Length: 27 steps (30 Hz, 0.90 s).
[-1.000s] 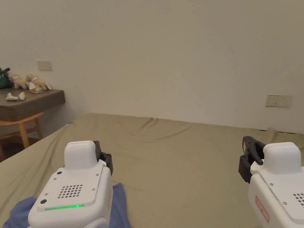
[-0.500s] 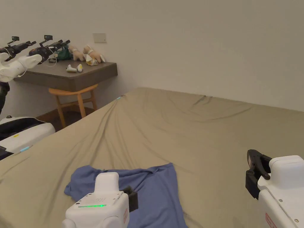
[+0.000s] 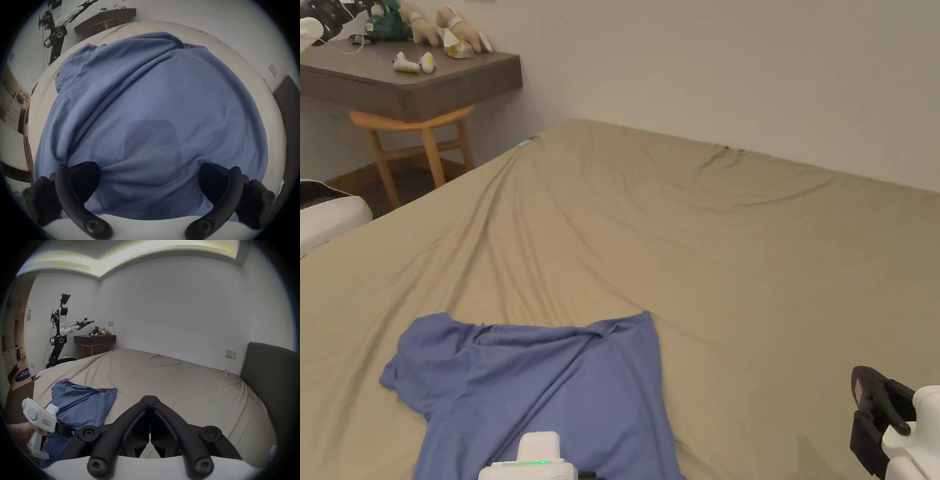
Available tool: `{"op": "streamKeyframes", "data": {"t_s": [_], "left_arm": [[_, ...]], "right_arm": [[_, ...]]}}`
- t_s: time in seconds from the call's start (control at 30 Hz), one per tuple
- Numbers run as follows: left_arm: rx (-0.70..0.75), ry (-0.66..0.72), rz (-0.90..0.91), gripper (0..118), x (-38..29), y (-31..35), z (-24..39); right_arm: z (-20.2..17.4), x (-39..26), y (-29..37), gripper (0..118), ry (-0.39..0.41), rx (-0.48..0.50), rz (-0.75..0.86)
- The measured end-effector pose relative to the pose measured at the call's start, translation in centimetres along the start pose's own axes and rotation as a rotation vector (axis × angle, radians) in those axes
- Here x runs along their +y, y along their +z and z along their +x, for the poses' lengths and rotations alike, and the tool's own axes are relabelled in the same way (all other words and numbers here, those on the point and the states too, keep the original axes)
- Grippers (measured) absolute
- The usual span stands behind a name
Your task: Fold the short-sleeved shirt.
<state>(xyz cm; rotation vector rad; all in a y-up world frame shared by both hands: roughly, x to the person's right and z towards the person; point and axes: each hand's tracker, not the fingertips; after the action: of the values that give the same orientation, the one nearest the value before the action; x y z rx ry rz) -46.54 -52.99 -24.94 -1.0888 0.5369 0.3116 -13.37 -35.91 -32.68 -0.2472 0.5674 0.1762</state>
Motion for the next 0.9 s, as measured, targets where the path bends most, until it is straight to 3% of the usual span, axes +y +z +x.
{"op": "streamKeyframes", "data": {"t_s": [0.2, 0.27, 0.37, 0.4, 0.43, 0.7, 0.9], "left_arm": [[-0.022, 0.012, -0.040, 118, 0.5, 1.9, -0.6], [-0.015, -0.010, 0.003, 105, 0.2, 2.9, -0.9], [-0.007, 0.001, 0.077, 65, -1.1, 4.4, -1.7], [-0.003, 0.011, 0.100, 43, -1.4, 4.2, -2.0], [0.039, 0.023, 0.143, 3, -1.8, 4.3, -2.2], [0.077, -0.042, 0.476, 3, -3.2, 6.7, -2.6], [0.051, 0.005, 0.739, 3, -2.3, 13.5, -2.8]], "right_arm": [[-0.2, 0.0, -0.4, 2, -0.007, 0.012, 0.003], [-0.2, 0.2, 0.1, 2, -0.008, 0.015, 0.019], [-0.1, 0.3, 0.7, 2, -0.001, 0.007, 0.040], [-0.1, 0.4, 0.8, 2, -0.003, 0.005, 0.042], [0.0, 0.4, 1.0, 2, -0.007, 0.003, 0.044], [0.3, 0.9, 1.7, 2, -0.020, -0.024, 0.067], [0.6, 1.6, 3.0, 2, -0.032, -0.050, 0.118]]}}
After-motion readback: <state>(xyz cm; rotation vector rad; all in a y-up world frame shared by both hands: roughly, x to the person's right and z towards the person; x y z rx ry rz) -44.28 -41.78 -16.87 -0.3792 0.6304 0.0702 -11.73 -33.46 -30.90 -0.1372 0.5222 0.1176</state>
